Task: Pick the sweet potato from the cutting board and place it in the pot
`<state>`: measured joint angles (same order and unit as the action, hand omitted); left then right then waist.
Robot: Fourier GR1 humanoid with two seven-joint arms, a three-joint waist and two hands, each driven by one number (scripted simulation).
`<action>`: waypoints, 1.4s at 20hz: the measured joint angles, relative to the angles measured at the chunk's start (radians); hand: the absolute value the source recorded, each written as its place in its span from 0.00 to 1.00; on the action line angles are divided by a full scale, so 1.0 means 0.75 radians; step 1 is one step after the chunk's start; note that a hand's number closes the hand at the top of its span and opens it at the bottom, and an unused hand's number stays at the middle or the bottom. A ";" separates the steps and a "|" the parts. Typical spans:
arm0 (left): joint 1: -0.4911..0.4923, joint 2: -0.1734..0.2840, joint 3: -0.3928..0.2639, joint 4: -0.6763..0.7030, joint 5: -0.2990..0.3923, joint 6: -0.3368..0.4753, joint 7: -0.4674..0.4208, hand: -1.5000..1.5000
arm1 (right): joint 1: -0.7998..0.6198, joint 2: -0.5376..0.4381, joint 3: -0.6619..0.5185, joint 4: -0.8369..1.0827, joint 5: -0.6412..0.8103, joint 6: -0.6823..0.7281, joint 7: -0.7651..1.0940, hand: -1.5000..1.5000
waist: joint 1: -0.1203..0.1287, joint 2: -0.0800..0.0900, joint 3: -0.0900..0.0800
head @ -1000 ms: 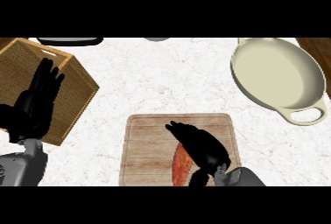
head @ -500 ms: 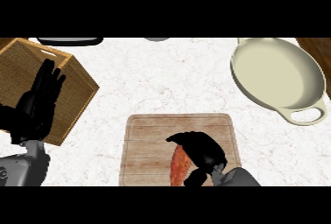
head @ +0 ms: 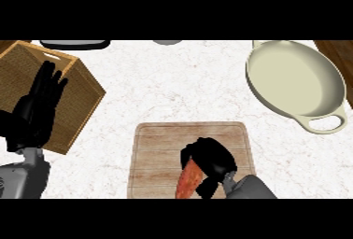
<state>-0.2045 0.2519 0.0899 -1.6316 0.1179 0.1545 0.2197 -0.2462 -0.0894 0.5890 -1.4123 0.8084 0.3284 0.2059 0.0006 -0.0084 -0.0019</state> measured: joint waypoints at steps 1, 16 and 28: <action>-0.001 0.004 0.010 0.007 0.005 -0.015 -0.008 0.50 | 0.007 0.007 0.003 -0.008 0.017 -0.001 0.000 1.00 | -0.001 -0.001 0.000; 0.029 -0.051 0.015 -0.001 -0.047 -0.017 -0.020 0.50 | -0.016 0.100 -0.010 -0.219 0.105 -0.018 0.299 1.00 | -0.005 0.007 0.003; 0.028 -0.043 0.038 -0.008 -0.038 -0.026 -0.019 0.50 | -0.034 0.089 -0.272 -0.735 0.255 -0.358 0.465 1.00 | -0.017 0.005 0.003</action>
<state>-0.1832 0.2197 0.1187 -1.6374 0.0895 0.1353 0.2055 -0.2719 -0.0226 0.3849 -1.9635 0.9998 0.0601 0.5548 -0.0125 -0.0047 0.0006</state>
